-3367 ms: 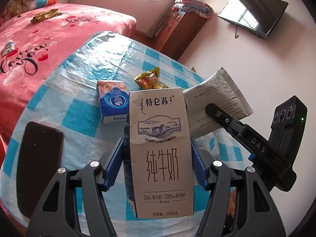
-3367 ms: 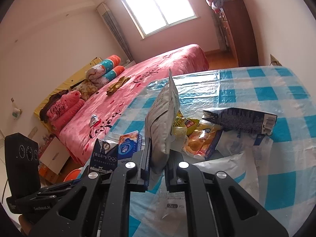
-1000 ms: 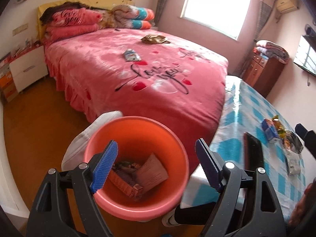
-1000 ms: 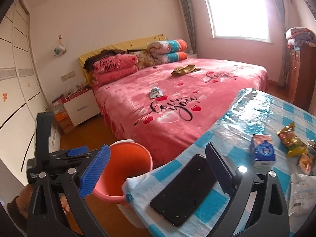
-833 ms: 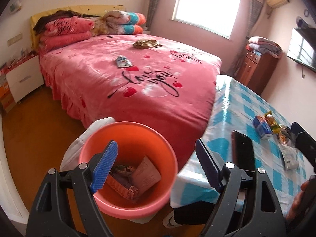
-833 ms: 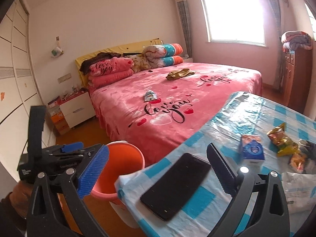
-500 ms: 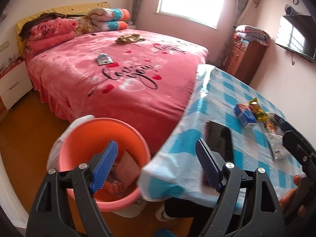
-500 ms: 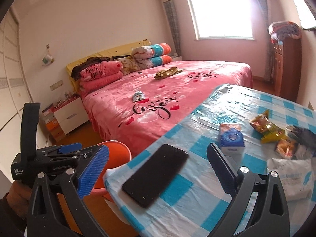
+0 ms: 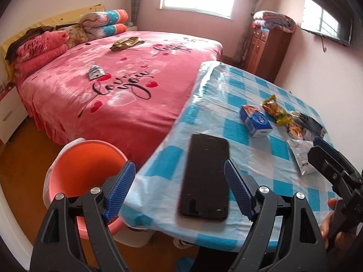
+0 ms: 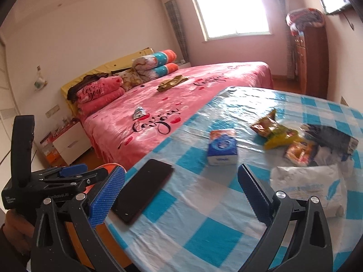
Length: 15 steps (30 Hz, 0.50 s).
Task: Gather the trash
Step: 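Move both open tools back over the table toward the remaining trash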
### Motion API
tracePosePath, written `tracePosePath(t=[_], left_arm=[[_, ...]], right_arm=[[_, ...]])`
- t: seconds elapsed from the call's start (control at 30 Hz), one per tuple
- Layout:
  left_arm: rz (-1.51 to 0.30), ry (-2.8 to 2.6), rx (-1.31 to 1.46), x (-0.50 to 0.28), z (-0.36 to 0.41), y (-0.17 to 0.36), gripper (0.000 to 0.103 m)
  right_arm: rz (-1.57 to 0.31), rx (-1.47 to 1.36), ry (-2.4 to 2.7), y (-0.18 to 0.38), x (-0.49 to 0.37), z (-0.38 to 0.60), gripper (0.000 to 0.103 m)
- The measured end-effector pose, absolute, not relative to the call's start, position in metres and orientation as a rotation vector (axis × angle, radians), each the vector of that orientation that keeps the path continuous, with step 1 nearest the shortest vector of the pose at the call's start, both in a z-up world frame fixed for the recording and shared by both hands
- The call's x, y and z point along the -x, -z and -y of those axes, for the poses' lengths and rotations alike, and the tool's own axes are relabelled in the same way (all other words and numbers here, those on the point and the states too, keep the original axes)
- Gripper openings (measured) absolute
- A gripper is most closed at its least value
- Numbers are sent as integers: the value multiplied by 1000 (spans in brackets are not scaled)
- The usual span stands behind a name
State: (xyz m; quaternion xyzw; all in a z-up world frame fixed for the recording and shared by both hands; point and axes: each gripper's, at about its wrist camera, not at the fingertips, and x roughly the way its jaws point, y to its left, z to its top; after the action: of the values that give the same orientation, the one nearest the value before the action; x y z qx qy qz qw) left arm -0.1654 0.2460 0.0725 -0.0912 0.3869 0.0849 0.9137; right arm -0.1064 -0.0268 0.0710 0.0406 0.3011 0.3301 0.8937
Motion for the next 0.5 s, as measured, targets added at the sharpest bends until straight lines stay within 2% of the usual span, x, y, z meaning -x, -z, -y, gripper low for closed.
tracePosePath(t=[0.5], left_arm=[[-846,-76,126,115,-174,-74,82]], right_arm=[[-572,-237,-487,-75,75,135,98]])
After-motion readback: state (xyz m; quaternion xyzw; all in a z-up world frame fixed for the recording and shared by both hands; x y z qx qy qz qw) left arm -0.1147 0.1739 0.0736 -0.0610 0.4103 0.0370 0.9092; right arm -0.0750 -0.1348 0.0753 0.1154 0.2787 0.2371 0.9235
